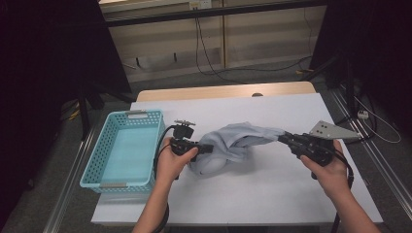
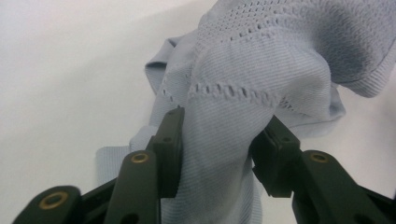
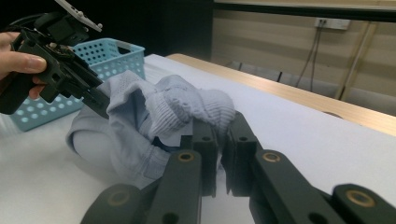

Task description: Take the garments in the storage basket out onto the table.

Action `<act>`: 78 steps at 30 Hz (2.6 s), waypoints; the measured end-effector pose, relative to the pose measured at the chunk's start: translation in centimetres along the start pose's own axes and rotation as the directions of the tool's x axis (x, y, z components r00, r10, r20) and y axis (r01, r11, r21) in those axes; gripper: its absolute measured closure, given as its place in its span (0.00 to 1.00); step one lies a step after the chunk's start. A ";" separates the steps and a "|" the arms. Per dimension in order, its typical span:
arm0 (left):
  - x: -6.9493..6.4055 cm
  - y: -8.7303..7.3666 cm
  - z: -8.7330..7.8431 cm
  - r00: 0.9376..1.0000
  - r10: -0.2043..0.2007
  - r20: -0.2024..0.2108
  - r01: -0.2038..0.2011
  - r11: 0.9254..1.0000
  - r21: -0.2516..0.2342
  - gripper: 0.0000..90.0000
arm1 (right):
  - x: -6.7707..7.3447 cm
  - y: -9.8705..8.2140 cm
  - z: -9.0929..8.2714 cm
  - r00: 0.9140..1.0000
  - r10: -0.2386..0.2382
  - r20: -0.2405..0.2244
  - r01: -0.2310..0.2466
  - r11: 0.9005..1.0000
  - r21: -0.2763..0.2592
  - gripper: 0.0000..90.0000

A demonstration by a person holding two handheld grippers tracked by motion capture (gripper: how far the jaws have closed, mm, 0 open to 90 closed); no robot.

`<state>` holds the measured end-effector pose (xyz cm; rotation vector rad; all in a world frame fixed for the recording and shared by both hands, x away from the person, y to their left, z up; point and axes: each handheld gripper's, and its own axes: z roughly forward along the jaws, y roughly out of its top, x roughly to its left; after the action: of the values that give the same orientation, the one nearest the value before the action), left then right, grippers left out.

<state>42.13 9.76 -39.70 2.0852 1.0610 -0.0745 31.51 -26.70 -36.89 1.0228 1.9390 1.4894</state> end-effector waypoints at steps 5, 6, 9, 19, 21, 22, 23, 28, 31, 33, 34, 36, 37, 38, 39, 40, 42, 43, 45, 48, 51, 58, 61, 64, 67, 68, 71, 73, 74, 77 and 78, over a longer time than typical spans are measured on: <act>0.4 -0.1 0.4 0.998 0.026 -0.065 -0.025 1.000 0.011 0.52 | -0.2 -1.3 1.4 1.000 0.013 0.021 -0.014 0.999 0.044 0.95; 0.4 -0.3 0.3 0.996 0.035 -0.086 -0.034 0.999 0.011 0.41 | -0.2 -1.8 2.3 1.000 0.022 0.018 -0.023 0.998 0.055 0.94; 0.6 -0.8 -0.6 0.996 0.022 -0.090 -0.023 1.000 -0.009 0.38 | -0.2 -2.0 3.1 0.999 0.031 0.018 -0.032 0.997 0.068 0.94; -1.1 -1.1 -3.0 0.992 0.057 -0.109 -0.064 0.996 -0.061 0.25 | 0.2 -2.7 5.5 0.999 0.049 0.022 -0.052 0.992 0.116 0.94; -1.9 -1.0 -3.0 0.993 0.076 -0.095 -0.082 0.994 -0.066 0.26 | 0.1 -2.7 5.6 0.998 0.055 0.021 -0.057 0.991 0.117 0.94; -2.2 -0.9 -3.1 0.991 0.103 -0.090 -0.108 0.993 -0.053 0.27 | 0.1 -2.7 5.6 0.998 0.057 0.023 -0.060 0.991 0.121 0.94; -2.7 -0.9 -3.0 0.990 0.111 -0.082 -0.115 0.992 -0.052 0.27 | 0.1 -2.7 5.6 0.998 0.057 0.026 -0.060 0.990 0.124 0.94; -4.2 -0.8 -2.1 0.986 0.154 -0.064 -0.157 0.987 -0.044 0.29 | -0.1 -2.8 5.4 0.997 0.068 0.027 -0.070 0.989 0.128 0.94; -4.8 -1.0 -1.3 0.983 0.173 -0.055 -0.174 0.984 -0.029 0.32 | -0.1 -2.9 5.4 0.997 0.070 0.025 -0.072 0.989 0.131 0.94; -5.2 -1.0 -0.8 0.980 0.190 -0.057 -0.191 0.981 -0.024 0.33 | 0.0 -3.0 5.4 0.997 0.069 0.024 -0.072 0.988 0.134 0.94; -5.4 -1.0 -0.5 0.979 0.197 -0.049 -0.198 0.980 -0.016 0.35 | 0.0 -3.0 5.4 0.997 0.070 0.023 -0.073 0.988 0.135 0.94; -5.8 -1.1 0.3 0.978 0.207 -0.036 -0.207 0.978 -0.011 0.36 | 0.0 -3.0 5.5 0.997 0.074 0.019 -0.076 0.987 0.143 0.94; -5.9 -1.0 0.6 0.977 0.213 -0.032 -0.213 0.977 -0.008 0.36 | 0.0 -3.0 5.6 0.997 0.076 0.019 -0.078 0.986 0.147 0.94; -5.9 -1.0 1.0 0.974 0.222 -0.037 -0.222 0.975 -0.003 0.36 | -0.1 -3.0 5.6 0.997 0.078 0.019 -0.080 0.986 0.149 0.94; -5.9 -0.9 1.4 0.973 0.223 -0.049 -0.224 0.975 -0.004 0.36 | -0.1 -3.1 5.6 0.997 0.080 0.018 -0.082 0.985 0.149 0.94; -5.8 -0.8 1.7 0.973 0.223 -0.060 -0.224 0.975 -0.003 0.36 | -0.1 -3.1 5.7 0.996 0.083 0.017 -0.085 0.985 0.149 0.94; -5.5 -0.6 2.3 0.970 0.230 -0.079 -0.231 0.973 -0.008 0.35 | -0.1 -3.1 5.7 0.996 0.083 0.016 -0.085 0.985 0.152 0.94; -5.3 -0.6 2.5 0.969 0.229 -0.087 -0.232 0.973 -0.015 0.35 | -0.1 -3.1 5.7 0.996 0.083 0.016 -0.085 0.985 0.153 0.94; -4.6 -0.4 3.0 0.969 0.221 -0.108 -0.224 0.974 -0.019 0.35 | -0.1 -3.1 5.8 0.997 0.081 0.018 -0.083 0.985 0.152 0.94; -3.4 -0.2 3.5 0.976 0.181 -0.119 -0.187 0.981 -0.041 0.36 | -0.1 -3.1 6.1 0.996 0.081 0.021 -0.083 0.985 0.154 0.93; -2.5 -0.1 3.6 0.979 0.159 -0.124 -0.166 0.985 -0.042 0.41 | -0.1 -3.3 6.6 0.996 0.085 0.018 -0.087 0.983 0.163 0.93; -2.1 -0.2 4.2 0.972 0.172 -0.162 -0.176 0.984 -0.009 0.54 | -0.4 -3.9 8.1 0.994 0.108 0.021 -0.110 0.978 0.177 0.93; -2.2 -0.3 4.6 0.972 0.169 -0.166 -0.168 0.986 0.018 0.59 | -0.4 -3.9 8.4 0.994 0.107 0.025 -0.109 0.976 0.188 0.93; -2.3 -0.4 4.7 0.968 0.178 -0.174 -0.172 0.984 0.051 0.75 | -0.5 -3.9 8.5 0.993 0.109 0.034 -0.114 0.975 0.190 0.93; -2.2 -0.3 4.2 0.978 0.140 -0.154 -0.135 0.990 0.046 0.89 | -0.6 -3.7 8.4 0.993 0.113 0.038 -0.118 0.976 0.184 0.93; -2.2 -0.3 3.9 0.983 0.122 -0.139 -0.117 0.992 0.038 0.91 | -0.6 -3.6 8.4 0.993 0.114 0.038 -0.119 0.976 0.183 0.93; -2.3 0.0 2.7 0.986 0.117 -0.116 -0.115 0.993 0.026 0.93 | -0.7 -3.5 8.2 0.993 0.115 0.039 -0.120 0.976 0.180 0.93; -2.4 0.3 1.6 0.990 0.106 -0.094 -0.106 0.994 0.005 0.93 | -0.9 -3.5 8.0 0.992 0.114 0.045 -0.120 0.977 0.177 0.93; -2.4 0.4 1.1 0.992 0.101 -0.082 -0.101 0.995 -0.005 0.93 | -0.9 -3.5 8.0 0.992 0.119 0.048 -0.125 0.976 0.179 0.93; -2.0 0.6 -0.5 0.993 0.091 -0.075 -0.092 0.996 -0.018 0.93 | -1.1 -3.5 7.8 0.992 0.117 0.052 -0.125 0.975 0.182 0.93; -1.7 0.6 -0.9 0.993 0.085 -0.081 -0.087 0.996 -0.024 0.93 | -1.1 -3.5 7.8 0.992 0.117 0.052 -0.125 0.975 0.183 0.93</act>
<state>41.21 9.03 -38.01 2.1217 1.0125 0.0665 37.09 -23.37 -42.56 1.2628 2.0487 1.3575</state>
